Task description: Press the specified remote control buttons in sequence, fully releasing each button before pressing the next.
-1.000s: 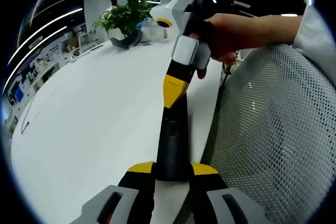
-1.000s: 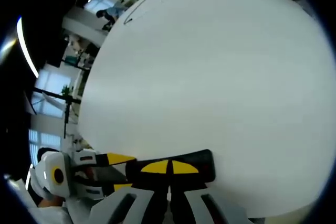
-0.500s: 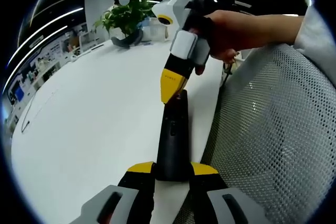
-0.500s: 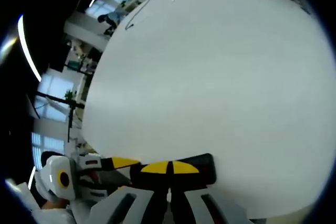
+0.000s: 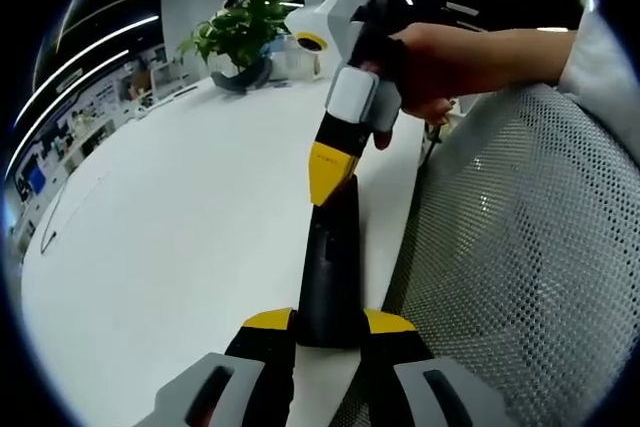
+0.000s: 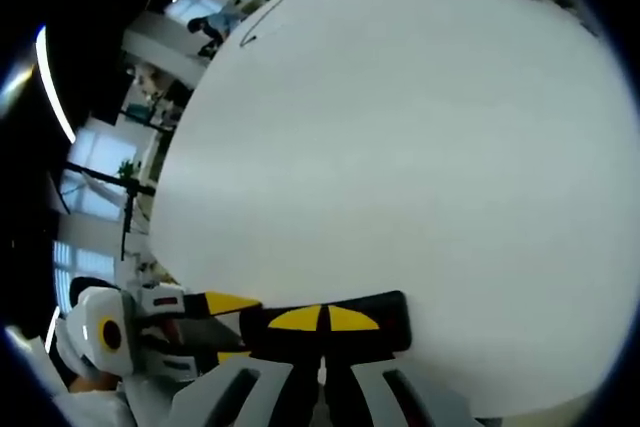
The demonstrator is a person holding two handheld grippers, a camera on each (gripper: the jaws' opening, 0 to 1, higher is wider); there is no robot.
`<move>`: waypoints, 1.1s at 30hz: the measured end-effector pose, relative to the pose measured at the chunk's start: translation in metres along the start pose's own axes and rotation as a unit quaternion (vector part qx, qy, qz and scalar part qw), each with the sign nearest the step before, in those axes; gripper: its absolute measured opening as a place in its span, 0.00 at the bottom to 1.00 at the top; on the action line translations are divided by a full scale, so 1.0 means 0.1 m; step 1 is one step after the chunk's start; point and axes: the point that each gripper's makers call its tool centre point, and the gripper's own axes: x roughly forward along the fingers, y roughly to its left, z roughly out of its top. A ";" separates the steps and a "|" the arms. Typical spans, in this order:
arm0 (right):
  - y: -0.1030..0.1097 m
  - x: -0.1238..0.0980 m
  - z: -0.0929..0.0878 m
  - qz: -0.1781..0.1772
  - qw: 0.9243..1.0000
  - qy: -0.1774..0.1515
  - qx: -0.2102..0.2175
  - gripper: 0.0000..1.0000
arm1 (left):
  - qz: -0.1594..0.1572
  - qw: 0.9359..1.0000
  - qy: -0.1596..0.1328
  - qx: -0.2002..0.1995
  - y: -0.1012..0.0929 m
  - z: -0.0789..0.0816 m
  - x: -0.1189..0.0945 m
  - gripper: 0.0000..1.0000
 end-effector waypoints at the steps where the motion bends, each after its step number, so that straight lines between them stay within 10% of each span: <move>1: 0.00 0.00 0.00 -0.001 1.000 0.000 -0.002 0.00 | 0.000 1.000 0.000 0.002 0.00 0.00 0.00 0.24; 33: 0.03 -0.03 -0.09 0.004 0.999 0.033 0.011 0.00 | -0.004 1.000 -0.004 0.002 0.01 0.01 0.00 0.24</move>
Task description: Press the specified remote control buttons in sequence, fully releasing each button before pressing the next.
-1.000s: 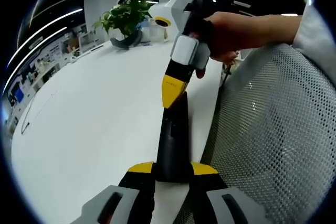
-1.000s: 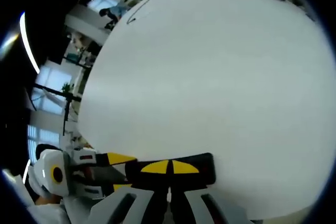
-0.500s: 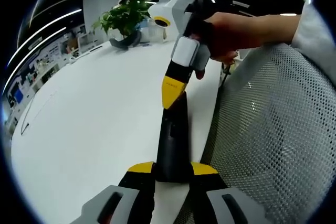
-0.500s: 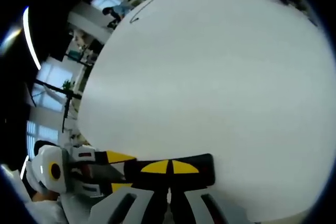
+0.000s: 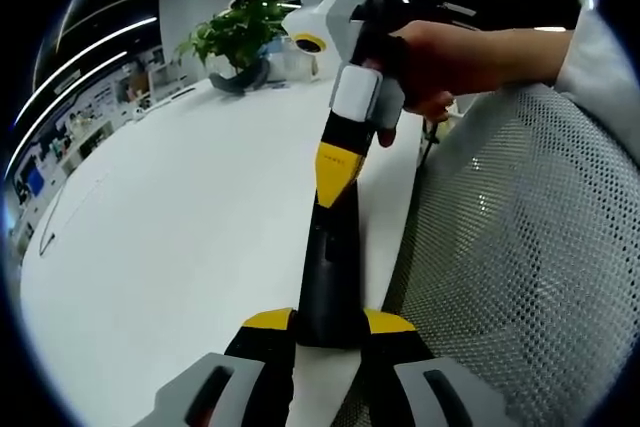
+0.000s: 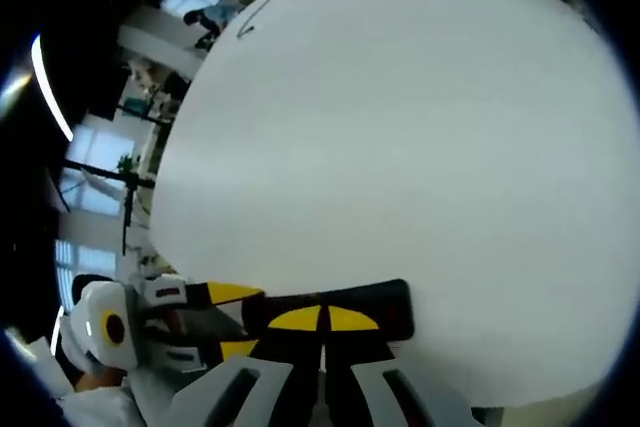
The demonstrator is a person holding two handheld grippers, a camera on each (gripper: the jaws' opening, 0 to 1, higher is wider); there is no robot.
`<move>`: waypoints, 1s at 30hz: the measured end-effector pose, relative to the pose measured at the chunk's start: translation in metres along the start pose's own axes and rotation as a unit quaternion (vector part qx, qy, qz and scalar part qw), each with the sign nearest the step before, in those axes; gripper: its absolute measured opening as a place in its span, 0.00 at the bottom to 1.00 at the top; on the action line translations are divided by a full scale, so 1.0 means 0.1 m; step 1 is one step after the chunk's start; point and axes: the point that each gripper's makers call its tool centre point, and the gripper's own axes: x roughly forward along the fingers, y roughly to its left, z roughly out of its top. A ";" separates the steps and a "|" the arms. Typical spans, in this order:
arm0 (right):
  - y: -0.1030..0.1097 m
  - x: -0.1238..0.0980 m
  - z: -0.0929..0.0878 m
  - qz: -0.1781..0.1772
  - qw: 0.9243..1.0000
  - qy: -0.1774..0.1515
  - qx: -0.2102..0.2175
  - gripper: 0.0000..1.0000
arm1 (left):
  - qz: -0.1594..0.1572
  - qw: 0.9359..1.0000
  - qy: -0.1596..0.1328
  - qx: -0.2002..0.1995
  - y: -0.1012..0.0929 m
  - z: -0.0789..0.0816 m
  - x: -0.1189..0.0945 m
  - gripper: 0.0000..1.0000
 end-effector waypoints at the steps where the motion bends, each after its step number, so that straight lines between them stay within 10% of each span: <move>1: 0.00 -0.01 0.00 0.000 1.000 -0.001 -0.001 0.00 | 0.000 1.000 -0.001 0.000 0.00 0.00 0.00 0.24; 30: 0.01 0.03 -0.07 -0.007 0.999 0.011 -0.040 0.00 | -0.001 1.000 -0.004 0.002 -0.01 0.00 0.00 0.25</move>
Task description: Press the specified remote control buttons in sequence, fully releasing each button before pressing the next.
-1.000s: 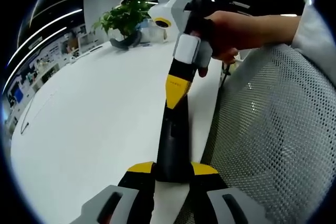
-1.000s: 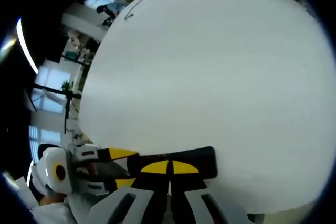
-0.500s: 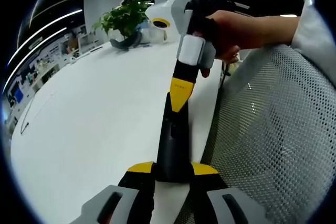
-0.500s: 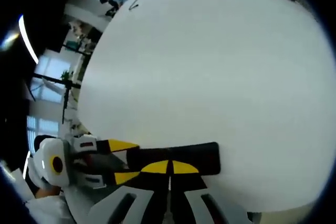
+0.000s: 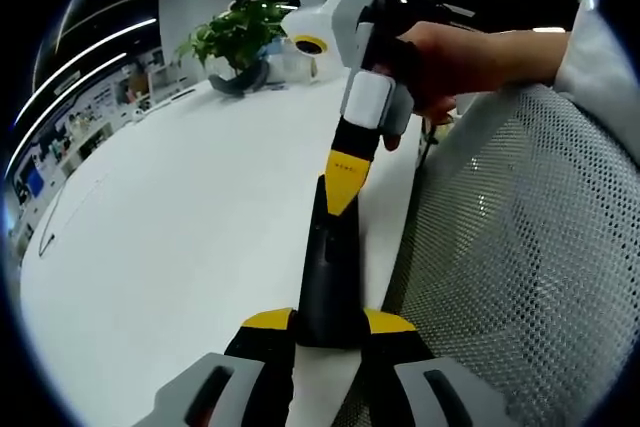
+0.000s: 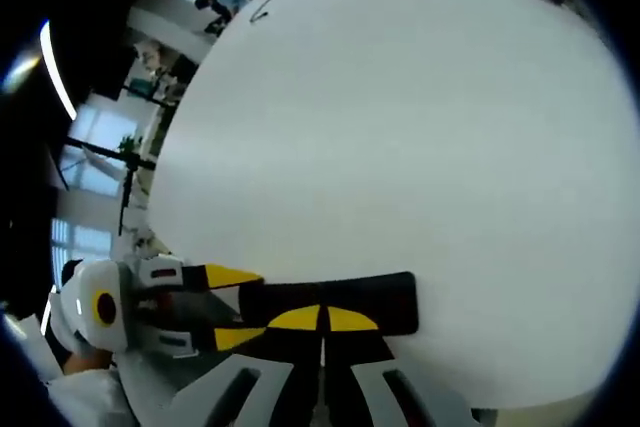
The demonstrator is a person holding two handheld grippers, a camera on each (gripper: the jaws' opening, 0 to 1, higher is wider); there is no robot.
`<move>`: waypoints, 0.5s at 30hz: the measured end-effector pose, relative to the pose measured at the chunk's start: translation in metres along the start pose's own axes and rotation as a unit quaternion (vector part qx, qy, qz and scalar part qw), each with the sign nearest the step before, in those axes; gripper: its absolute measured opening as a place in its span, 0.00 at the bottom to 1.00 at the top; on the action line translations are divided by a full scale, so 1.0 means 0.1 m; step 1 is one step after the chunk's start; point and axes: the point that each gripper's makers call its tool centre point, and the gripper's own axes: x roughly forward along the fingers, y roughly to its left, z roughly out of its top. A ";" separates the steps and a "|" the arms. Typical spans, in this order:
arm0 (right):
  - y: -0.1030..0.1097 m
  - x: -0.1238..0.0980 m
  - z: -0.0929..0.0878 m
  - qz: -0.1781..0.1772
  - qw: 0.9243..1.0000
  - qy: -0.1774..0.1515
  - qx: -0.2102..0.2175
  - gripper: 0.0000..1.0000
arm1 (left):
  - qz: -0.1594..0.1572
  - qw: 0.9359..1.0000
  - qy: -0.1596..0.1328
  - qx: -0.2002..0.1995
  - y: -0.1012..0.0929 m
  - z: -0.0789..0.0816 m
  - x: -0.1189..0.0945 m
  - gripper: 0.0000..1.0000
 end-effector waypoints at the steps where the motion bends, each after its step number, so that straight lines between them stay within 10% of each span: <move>1: -0.01 0.00 0.00 0.001 1.000 0.000 0.001 0.00 | 0.000 1.000 0.000 0.000 0.00 0.00 0.00 0.25; 15: 0.00 -0.04 -0.03 -0.015 1.000 0.003 -0.009 0.00 | 0.001 1.000 0.001 -0.001 0.00 0.00 0.00 0.25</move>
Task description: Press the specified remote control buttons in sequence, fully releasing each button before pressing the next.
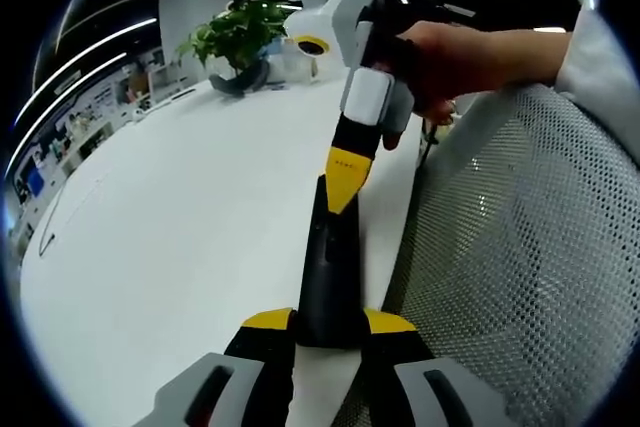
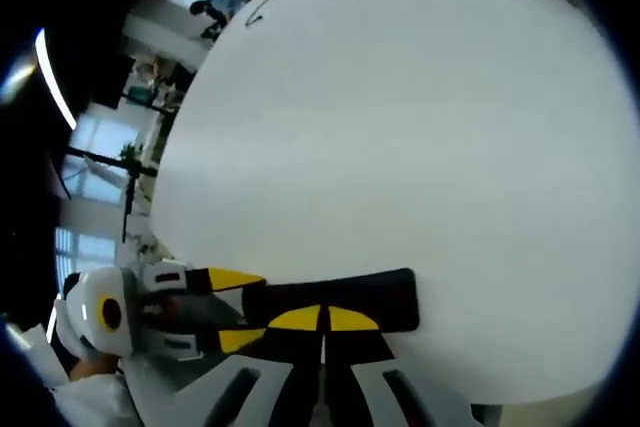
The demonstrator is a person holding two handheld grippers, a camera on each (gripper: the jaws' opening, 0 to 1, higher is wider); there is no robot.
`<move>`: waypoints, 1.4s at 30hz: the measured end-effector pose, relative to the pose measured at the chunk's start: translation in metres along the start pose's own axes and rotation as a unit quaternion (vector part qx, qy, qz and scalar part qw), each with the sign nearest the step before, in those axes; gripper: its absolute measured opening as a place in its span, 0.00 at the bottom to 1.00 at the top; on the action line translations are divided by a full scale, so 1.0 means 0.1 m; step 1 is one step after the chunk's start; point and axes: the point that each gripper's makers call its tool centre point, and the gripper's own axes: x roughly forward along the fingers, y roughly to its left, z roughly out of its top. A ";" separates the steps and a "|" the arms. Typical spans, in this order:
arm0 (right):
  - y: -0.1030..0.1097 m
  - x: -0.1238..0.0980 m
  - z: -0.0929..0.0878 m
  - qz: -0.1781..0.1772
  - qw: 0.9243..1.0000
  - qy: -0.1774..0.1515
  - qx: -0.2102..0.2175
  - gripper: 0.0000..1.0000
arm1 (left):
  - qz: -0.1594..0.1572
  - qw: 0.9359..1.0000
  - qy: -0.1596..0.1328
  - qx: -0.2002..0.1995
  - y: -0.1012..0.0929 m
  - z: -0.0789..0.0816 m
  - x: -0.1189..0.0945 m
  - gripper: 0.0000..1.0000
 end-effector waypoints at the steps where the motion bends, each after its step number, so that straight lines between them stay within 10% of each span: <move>1: 0.00 0.00 -0.01 -0.005 1.000 0.002 -0.006 0.00 | 0.000 1.000 0.000 0.000 0.00 0.00 0.00 0.25; 42: -0.12 -0.01 -0.04 -0.061 0.996 0.007 -0.068 0.00 | 0.001 1.000 -0.005 -0.001 0.01 0.01 0.00 0.26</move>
